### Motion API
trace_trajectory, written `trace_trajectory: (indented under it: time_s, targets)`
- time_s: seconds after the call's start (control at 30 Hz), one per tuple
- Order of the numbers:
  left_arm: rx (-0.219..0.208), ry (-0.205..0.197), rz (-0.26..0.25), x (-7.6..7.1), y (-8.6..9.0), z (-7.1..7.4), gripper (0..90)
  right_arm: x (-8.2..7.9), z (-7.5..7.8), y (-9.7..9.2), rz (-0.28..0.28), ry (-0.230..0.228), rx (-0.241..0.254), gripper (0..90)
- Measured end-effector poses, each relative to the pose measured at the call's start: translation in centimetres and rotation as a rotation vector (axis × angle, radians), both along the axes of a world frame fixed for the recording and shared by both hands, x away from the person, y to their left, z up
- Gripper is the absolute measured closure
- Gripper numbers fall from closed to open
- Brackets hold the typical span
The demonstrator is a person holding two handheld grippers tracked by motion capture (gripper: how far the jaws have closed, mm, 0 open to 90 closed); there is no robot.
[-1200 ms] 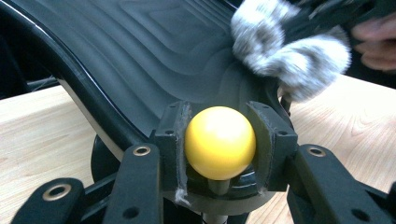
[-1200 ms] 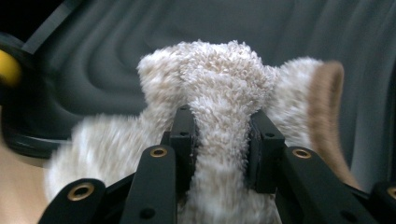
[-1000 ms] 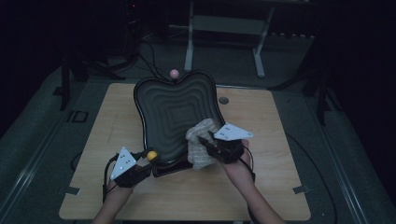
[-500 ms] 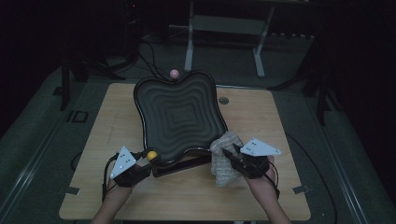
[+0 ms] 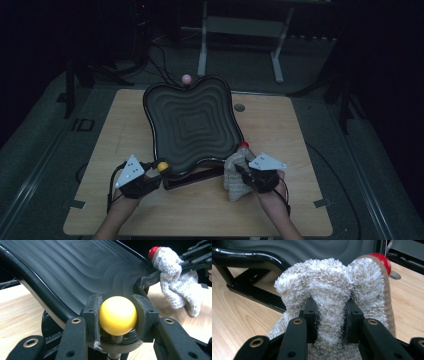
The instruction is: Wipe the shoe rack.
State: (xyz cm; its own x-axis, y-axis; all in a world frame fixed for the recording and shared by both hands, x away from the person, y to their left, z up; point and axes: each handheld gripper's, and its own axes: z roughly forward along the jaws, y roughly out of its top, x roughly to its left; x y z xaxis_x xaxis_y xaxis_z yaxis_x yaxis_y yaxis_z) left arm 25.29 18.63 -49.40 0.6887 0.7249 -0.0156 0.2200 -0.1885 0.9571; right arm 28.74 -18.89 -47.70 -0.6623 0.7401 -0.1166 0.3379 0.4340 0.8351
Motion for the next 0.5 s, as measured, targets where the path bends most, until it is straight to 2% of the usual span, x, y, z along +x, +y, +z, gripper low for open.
trace_trajectory:
  time_s: [0.1,0.23,0.3,0.4,0.43,0.5]
  targets:
    - [0.002,0.002,-0.003,0.0,-0.1,0.0,60.1,-0.2,-0.8,-0.1,-0.015,0.014,-0.006,69.6]
    - [0.012,0.009,-0.008,0.1,-0.1,0.2,60.1,0.3,-2.2,-0.3,-0.012,0.095,-0.025,69.7]
    - [0.017,0.013,-0.011,0.1,-0.1,0.2,60.1,0.0,-1.6,-0.3,-0.011,0.077,-0.01,69.7]
    - [0.016,0.018,-0.017,0.2,-0.1,0.3,60.1,-0.5,0.3,-0.3,-0.002,0.02,0.033,69.7]
    - [0.017,0.019,-0.02,0.3,0.0,0.3,60.1,-0.6,0.7,-0.1,0.0,0.008,0.038,69.7]
    - [0.007,0.017,-0.023,0.3,0.0,0.2,60.1,-0.4,0.6,0.3,0.001,0.001,0.011,69.6]
